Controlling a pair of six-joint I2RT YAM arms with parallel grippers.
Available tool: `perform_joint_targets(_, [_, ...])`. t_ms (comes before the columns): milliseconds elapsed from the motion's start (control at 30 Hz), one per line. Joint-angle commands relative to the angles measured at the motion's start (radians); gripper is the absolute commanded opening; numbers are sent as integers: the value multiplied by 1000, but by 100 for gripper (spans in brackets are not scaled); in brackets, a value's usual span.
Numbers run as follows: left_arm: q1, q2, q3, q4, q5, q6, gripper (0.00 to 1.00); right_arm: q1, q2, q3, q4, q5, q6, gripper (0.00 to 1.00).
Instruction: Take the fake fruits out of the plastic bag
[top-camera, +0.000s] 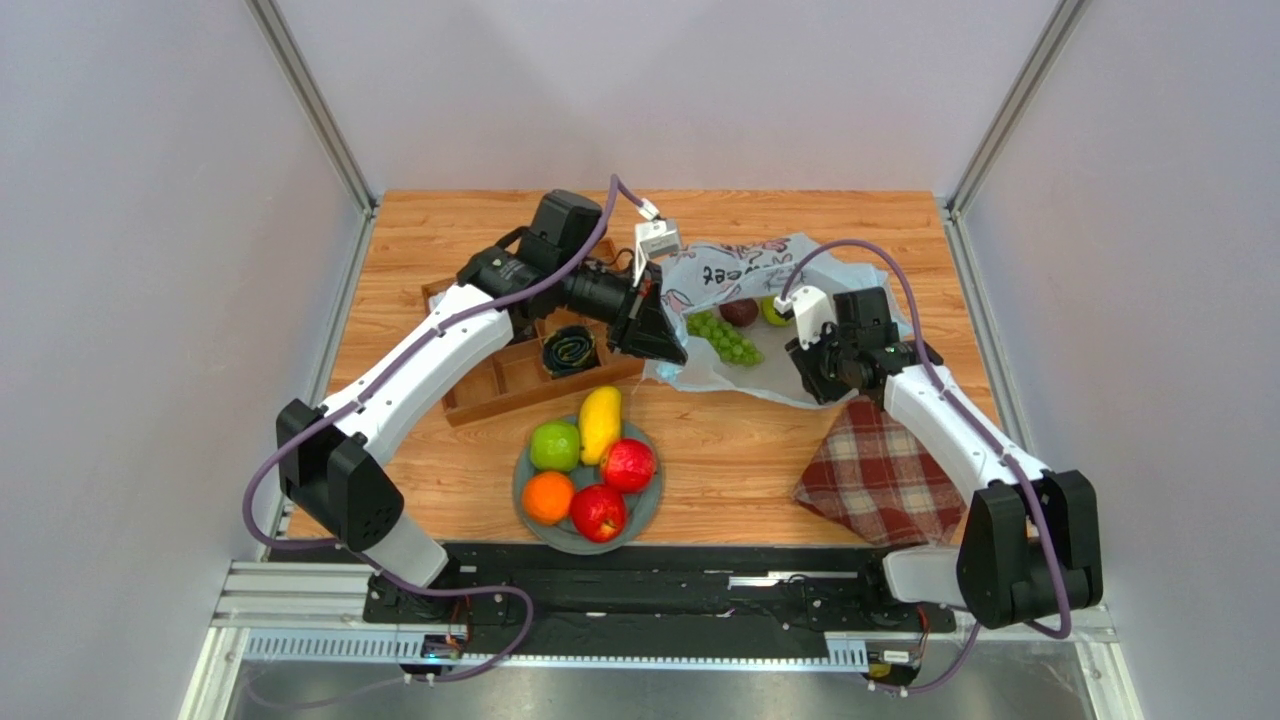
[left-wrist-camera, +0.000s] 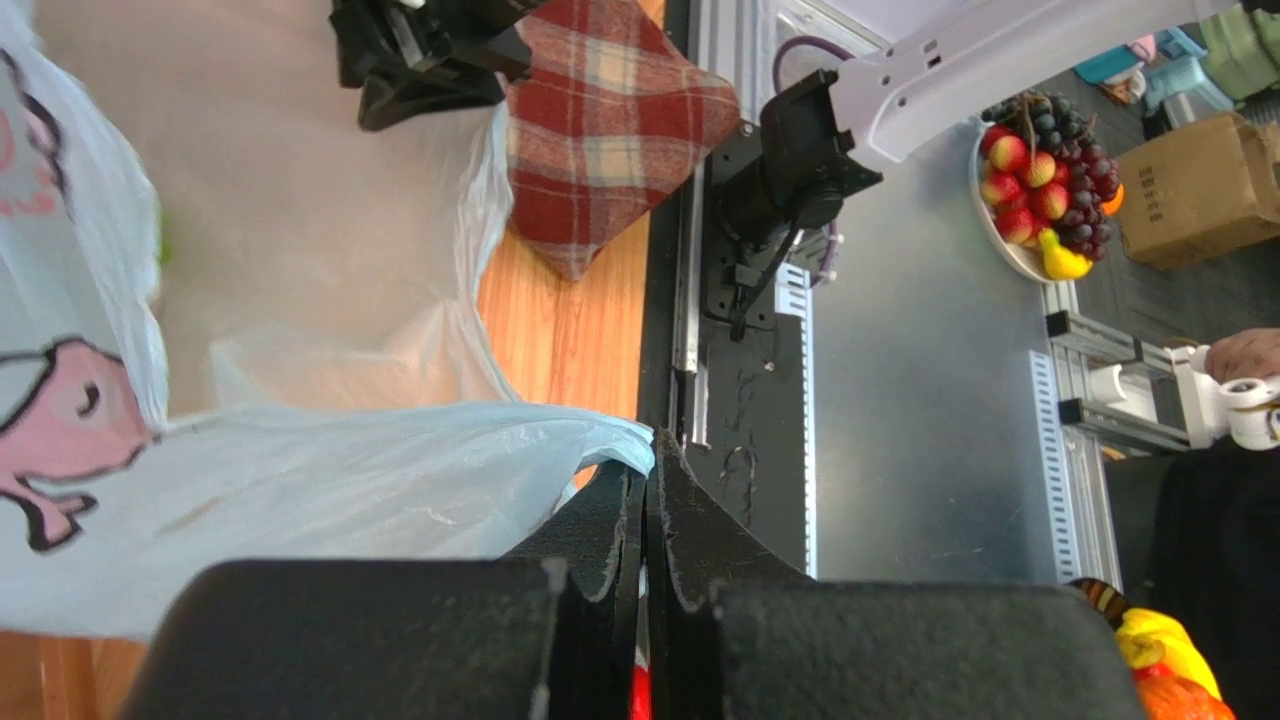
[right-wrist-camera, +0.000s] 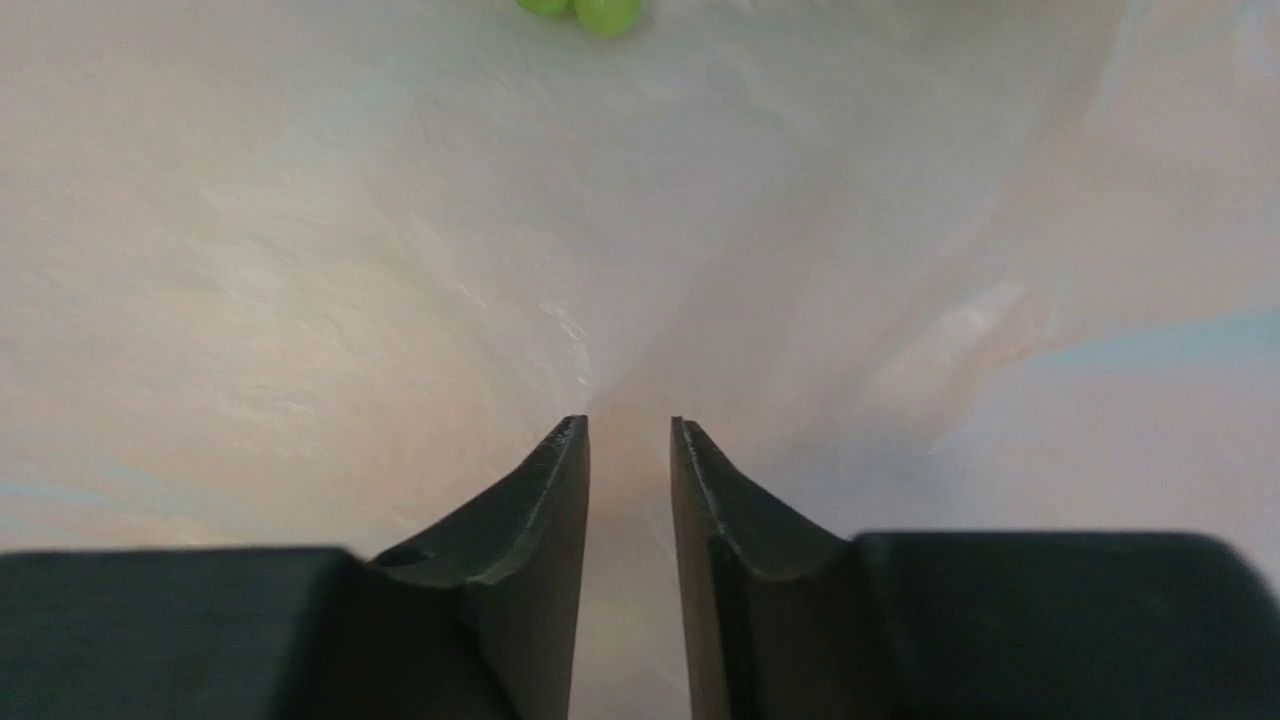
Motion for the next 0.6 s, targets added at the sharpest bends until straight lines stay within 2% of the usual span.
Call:
perform_joint_targets(0, [-8,41,97,61,21,-8,0,1,17,85,15,-99,23,37])
perform_joint_targets(133, [-6,67,145,64,19,-10,0,2,77,144,52,-110,35,53])
perform_joint_targets(200, [-6,73,157,73,22,-31,0,2,154,186,83,-79,70,59])
perform_joint_targets(233, [-6,74,162,78,27,-42,0,2,218,208,96,-31,96,65])
perform_joint_targets(367, [-6,88,185,86,44,-56,0,-19,350,332,116,-12,246,70])
perform_joint_targets(467, [-6,96,191,92,47,-60,0,-21,430,412,136,8,296,76])
perform_joint_targets(533, [-6,102,192,96,54,-69,0,-21,485,449,141,30,336,85])
perform_joint_targets(567, [-6,104,192,98,57,-73,0,-21,502,467,146,37,352,100])
